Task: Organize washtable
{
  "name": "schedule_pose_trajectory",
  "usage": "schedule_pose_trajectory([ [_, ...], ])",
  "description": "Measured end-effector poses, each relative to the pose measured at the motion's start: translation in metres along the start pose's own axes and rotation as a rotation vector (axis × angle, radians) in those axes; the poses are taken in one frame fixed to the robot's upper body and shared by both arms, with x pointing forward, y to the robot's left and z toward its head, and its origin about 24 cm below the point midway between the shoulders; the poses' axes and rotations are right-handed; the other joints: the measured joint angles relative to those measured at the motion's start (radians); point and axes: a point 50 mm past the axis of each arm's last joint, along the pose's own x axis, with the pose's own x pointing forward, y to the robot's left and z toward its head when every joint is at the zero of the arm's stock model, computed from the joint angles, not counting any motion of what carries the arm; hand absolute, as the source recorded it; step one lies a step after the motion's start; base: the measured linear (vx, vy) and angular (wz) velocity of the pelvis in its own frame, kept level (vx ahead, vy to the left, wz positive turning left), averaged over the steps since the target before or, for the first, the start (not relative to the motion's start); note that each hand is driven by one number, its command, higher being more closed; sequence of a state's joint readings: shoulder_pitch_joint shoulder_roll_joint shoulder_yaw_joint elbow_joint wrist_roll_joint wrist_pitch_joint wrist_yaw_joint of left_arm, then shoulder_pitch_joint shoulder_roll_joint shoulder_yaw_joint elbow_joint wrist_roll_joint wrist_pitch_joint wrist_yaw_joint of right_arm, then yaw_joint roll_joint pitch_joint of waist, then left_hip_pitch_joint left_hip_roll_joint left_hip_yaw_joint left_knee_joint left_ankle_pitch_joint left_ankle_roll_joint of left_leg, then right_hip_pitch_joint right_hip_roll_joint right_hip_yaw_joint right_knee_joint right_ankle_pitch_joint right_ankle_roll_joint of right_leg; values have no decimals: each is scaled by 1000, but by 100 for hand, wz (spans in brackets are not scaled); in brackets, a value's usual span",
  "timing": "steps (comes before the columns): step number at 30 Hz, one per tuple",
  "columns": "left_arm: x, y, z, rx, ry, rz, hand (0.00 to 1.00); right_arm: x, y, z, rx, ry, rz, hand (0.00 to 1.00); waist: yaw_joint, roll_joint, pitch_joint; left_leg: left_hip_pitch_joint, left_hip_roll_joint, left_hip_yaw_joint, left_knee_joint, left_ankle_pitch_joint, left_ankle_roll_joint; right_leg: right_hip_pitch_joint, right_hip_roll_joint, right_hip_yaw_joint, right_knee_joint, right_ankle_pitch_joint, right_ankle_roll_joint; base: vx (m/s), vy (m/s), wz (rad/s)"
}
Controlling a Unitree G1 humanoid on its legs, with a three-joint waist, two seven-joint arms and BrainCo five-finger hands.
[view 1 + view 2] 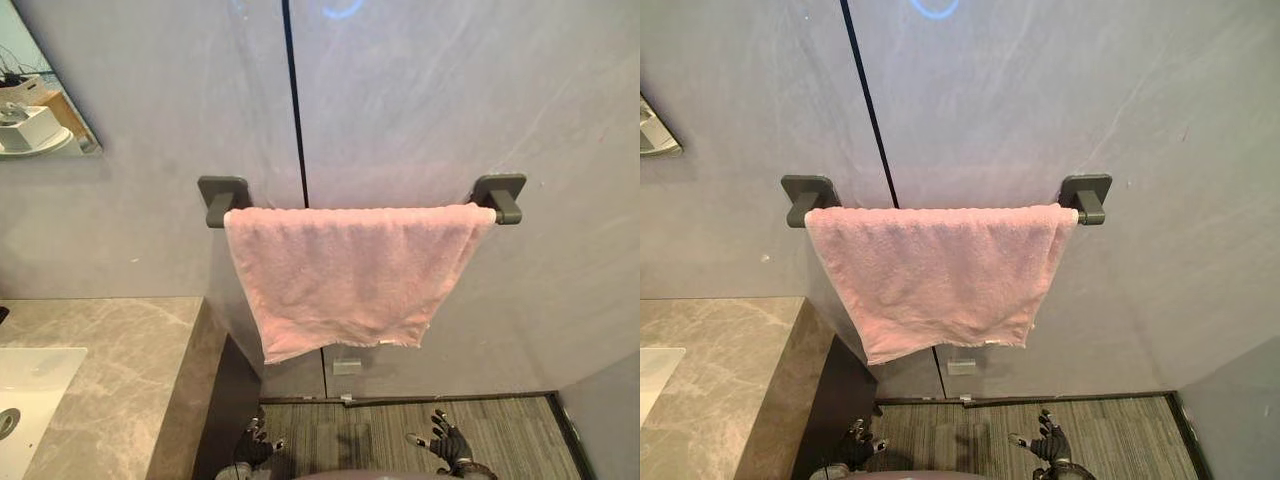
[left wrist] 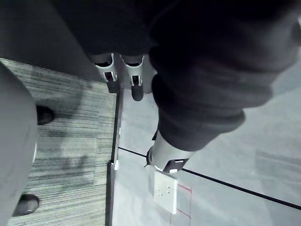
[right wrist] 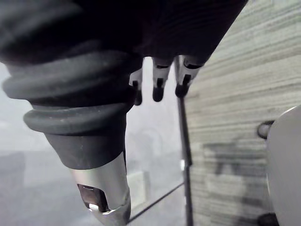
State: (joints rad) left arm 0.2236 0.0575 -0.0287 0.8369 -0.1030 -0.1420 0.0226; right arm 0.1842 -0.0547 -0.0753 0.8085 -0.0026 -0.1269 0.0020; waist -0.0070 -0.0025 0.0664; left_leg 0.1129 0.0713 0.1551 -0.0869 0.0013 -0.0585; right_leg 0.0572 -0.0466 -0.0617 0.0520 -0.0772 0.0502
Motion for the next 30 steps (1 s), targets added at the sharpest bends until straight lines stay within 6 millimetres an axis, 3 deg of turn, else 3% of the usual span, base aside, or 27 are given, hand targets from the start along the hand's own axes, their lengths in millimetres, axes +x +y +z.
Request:
schedule_pose_trajectory([
  [3, 8, 3, 13, 19, -22, 13, 0, 12, 11, 28, -28, -66, 35, 0, 18, -11, 41, -58, 0, 40, 30, 2, 4, -92, -2, 38, 70, -1, 5, -37, 15, -41],
  [6, 18, 5, 38, 58, -85, 21, 0, 19, 20, 46, -55, -110, 66, 0, 21, -48, 79, -150, 5, 35, 119, -8, 16, -178, -26, 42, 162, -11, 18, -75, 4, 7],
  [7, 19, 3, 41, 63, -92, 16, 0, 20, 20, 49, -59, -117, 68, 0, 22, -50, 79, -166, 10, 34, 135, -12, 23, -182, -28, 44, 162, -14, 24, -55, 50, 32],
  [8, 20, 0, 45, 63, -106, 10, 0, 21, 23, 56, -63, -137, 75, 0, 21, -44, 87, -192, 14, 23, 156, -15, 29, -214, -44, 36, 299, -82, 19, -21, 40, 59],
  [9, 20, -1, 47, 66, -112, 7, 0, 21, 24, 56, -64, -138, 79, 0, 23, -43, 88, -201, 11, -13, 178, -15, 29, -226, -71, 34, 484, -138, 43, 7, -4, 70],
  [11, 20, 1, 46, 63, -111, 13, 0, 20, 27, 54, -65, -133, 87, 0, 34, -45, 86, -233, 12, -52, 221, -15, 29, -192, -109, 68, 631, -163, 73, -39, -109, 74],
  [14, 19, 9, 45, 39, -107, 53, 0, 23, 29, 64, -71, -161, 93, 0, 63, -73, 69, -324, 11, -92, 292, 1, 3, -116, -160, 156, 592, -123, 88, -182, -256, 46],
  [15, 19, 9, 43, 37, -98, 61, 0, 26, 29, 74, -83, -182, 95, 0, 76, -56, 73, -356, 28, -112, 296, 30, -29, -93, -124, 173, 517, -179, 111, -279, -321, 17],
  [16, 19, 7, 43, 28, -99, 58, 0, 27, 28, 78, -90, -192, 92, 0, 82, -30, 73, -368, 52, -126, 289, 45, -42, -74, -100, 168, 466, -204, 102, -392, -424, 17],
  [18, 18, 3, 39, 13, -89, 55, 0, 28, 31, 84, -108, -210, 95, 0, 82, -23, 71, -396, 88, -142, 274, 89, -64, -33, -68, 127, 364, -281, 88, -386, -388, 21],
  [19, 19, 3, 40, 17, -87, 52, 0, 28, 31, 88, -116, -221, 95, 0, 74, -1, 83, -410, 112, -178, 234, 154, -76, -4, -23, 87, 301, -310, 44, -308, -267, 50],
  [20, 20, 1, 41, 22, -87, 44, 0, 29, 28, 88, -119, -222, 84, 0, 72, 20, 97, -408, 137, -184, 194, 224, -75, 7, 13, 69, 287, -306, 35, -395, -296, 67],
  [21, 21, -2, 42, 30, -87, 36, 0, 29, 25, 86, -120, -215, 75, 0, 71, 28, 105, -401, 144, -180, 154, 293, -65, 9, 30, 53, 288, -296, 18, -418, -234, 87],
  [22, 22, -2, 45, 43, -96, 30, 0, 28, 20, 77, -117, -186, 57, 0, 64, 18, 122, -382, 140, -164, 82, 413, -67, 7, 32, 3, 290, -281, -9, -481, -251, 85],
  [23, 23, -1, 48, 47, -103, 35, 0, 28, 19, 70, -108, -159, 47, 0, 65, 6, 131, -386, 134, -96, 177, 326, -111, 3, 28, -37, 297, -274, -55, -388, -187, 72],
  [25, 23, 2, 48, 55, -101, 39, 0, 28, 14, 66, -69, -143, 18, 0, 59, -6, 138, -400, 98, -49, 371, 140, -55, -15, -4, -64, 300, -262, -72, -333, -121, 31],
  [26, 22, 3, 44, 58, -88, 41, 0, 27, 10, 62, -55, -131, 3, 0, 41, -9, 137, -391, 69, -19, 487, 43, -33, -30, -24, -71, 288, -237, -70, -369, -44, 28],
  [27, 21, 2, 40, 59, -73, 38, 0, 25, 6, 55, -59, -109, -5, 0, 29, 0, 134, -367, 63, 4, 560, -39, -34, -46, -30, -76, 264, -203, -67, -287, 4, 23],
  [28, 21, 1, 39, 62, -68, 37, 0, 24, 5, 51, -60, -96, -5, 0, 24, 4, 133, -347, 64, 14, 586, -78, -34, -51, -30, -78, 250, -189, -65, -247, 70, 14],
  [30, 21, -2, 29, 64, -23, 28, 0, 19, 0, 28, -50, -23, -20, 0, 16, 25, 121, -228, 71, 33, 606, -188, -68, -69, -29, -91, 226, -142, -54, -176, 122, 23],
])
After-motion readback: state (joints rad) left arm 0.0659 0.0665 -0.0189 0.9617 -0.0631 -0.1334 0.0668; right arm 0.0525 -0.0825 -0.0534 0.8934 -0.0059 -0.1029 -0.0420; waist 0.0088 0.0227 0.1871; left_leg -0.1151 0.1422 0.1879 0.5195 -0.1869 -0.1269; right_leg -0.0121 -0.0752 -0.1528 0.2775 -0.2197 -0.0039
